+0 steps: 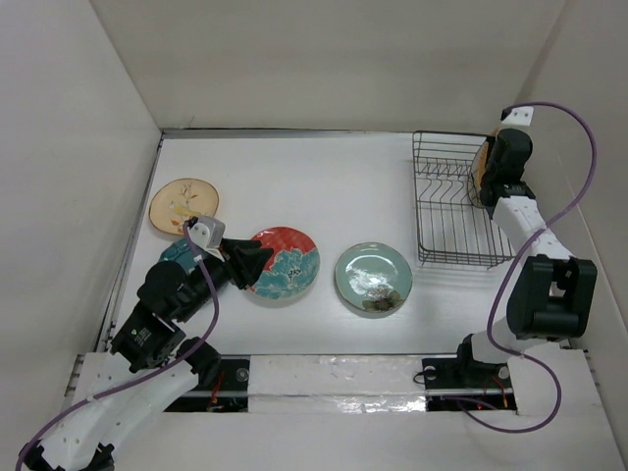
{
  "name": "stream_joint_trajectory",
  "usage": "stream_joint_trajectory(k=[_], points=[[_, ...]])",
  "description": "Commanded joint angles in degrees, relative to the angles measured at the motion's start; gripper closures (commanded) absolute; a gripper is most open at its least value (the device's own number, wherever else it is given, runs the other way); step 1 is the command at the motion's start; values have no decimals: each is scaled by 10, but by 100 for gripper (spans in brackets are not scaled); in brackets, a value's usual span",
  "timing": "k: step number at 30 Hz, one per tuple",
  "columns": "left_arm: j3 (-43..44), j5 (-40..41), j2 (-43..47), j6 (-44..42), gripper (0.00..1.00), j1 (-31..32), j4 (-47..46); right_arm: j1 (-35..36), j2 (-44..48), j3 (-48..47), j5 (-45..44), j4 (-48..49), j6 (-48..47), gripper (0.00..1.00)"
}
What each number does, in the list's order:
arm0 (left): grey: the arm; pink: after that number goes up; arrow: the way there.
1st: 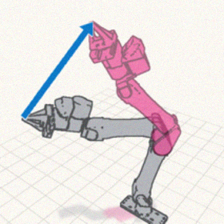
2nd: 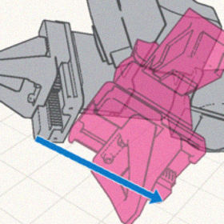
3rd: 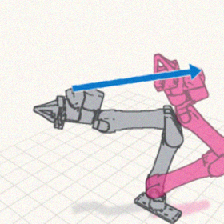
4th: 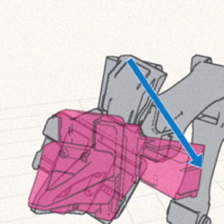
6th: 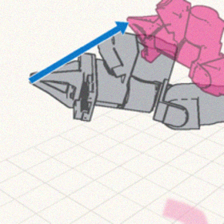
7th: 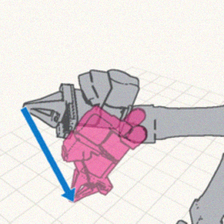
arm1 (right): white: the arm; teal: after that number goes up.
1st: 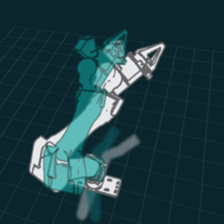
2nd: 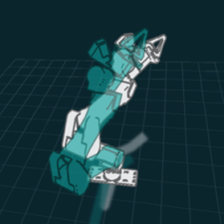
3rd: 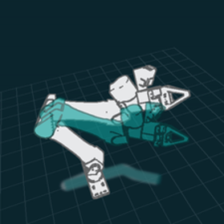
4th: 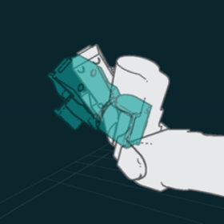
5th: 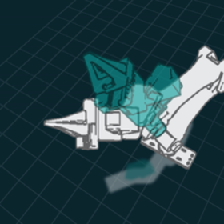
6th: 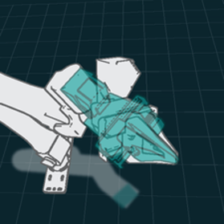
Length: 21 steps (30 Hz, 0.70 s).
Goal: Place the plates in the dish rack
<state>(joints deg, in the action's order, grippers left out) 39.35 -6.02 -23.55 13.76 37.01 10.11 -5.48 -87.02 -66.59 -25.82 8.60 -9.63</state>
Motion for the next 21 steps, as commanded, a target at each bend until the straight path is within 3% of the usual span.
stream_joint_trajectory(k=[1, 14, 17, 18, 21], points=[[11, -11, 2, -6, 65, 3, -25, -3, 1, -40, 21, 75, -49, 100], [11, -18, -7, -6, 65, 3, -29, -3, -37, 42, 46, 87, 34, 100], [11, -15, -7, -7, 64, 3, -27, -3, -34, 39, 42, 71, 88, 80], [11, -13, -7, -7, 63, 3, -26, -3, -30, 37, 39, 68, 96, 65], [11, -7, -6, -6, 63, 3, -26, -3, -2, 26, 42, 44, 156, 50]])
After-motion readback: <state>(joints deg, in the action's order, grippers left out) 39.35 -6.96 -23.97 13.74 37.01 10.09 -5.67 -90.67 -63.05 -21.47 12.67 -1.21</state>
